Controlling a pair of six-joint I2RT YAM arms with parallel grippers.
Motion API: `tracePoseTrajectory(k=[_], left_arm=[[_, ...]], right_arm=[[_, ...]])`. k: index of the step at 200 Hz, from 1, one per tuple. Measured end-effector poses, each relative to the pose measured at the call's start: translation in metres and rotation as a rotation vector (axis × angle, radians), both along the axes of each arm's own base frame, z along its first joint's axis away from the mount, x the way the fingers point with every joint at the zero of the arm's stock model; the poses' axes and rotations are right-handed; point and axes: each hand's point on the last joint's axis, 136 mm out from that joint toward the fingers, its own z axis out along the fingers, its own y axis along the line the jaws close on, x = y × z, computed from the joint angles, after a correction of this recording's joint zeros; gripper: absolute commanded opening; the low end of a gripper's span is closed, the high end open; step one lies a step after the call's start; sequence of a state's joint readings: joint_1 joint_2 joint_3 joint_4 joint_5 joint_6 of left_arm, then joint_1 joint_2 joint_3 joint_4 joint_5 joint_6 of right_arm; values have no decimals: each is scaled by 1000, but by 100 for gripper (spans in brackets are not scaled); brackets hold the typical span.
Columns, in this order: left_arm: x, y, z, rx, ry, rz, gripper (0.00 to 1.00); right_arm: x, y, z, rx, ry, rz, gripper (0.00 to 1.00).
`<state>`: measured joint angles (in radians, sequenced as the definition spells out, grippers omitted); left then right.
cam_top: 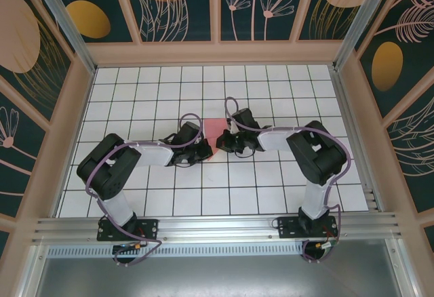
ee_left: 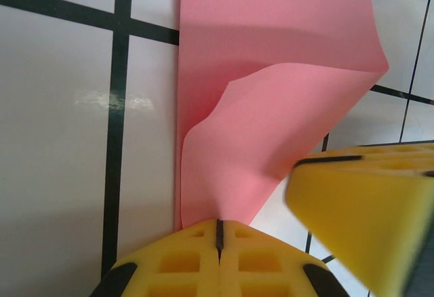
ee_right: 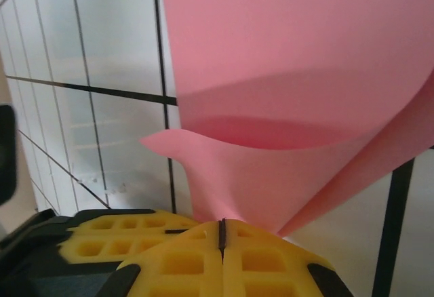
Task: Fold a paper plane with a square sheet of paper (pick it up from the middle)
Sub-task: Third fold the triangle at the center of the table.
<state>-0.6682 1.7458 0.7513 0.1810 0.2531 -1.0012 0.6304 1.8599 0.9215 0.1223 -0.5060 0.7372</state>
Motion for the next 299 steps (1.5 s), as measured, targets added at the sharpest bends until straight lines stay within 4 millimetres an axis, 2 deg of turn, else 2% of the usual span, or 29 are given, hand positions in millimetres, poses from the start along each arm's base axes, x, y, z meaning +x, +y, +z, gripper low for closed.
tracePoseTrajectory(k=[20,72,98,142,158,193,225,263,289,299], left_arm=[[0,0,0,1,3,3,0],[0,1,0,5,6,8,0],[0,1,0,6,4,9,0],[1,1,0,8,2,11,0],[1,1,0,8,2,11,0],[1,1,0,10,4,10,0],[1,1,0,15,8,11,0],[2,1,1,22,12,13,0],[2,1,1,29,8,6,0],[2,2,1,33,5,0,0]], right_arm=[[-2,-1,-10,-17,15,6,0],[7,-5,-10,-30,3,31,0],[25,-18,-10,-33,-3,6,0],[73,-56,-8,-92,-65,-108,0],[80,-65,-7,-108,-81,-130,0],[67,-60,13,-96,-121,-108,0],[47,-36,26,-57,-142,-35,0],[27,-15,12,-41,-100,41,0],[23,-16,-8,-68,-53,48,0],[25,-15,-9,-68,-43,49,0]])
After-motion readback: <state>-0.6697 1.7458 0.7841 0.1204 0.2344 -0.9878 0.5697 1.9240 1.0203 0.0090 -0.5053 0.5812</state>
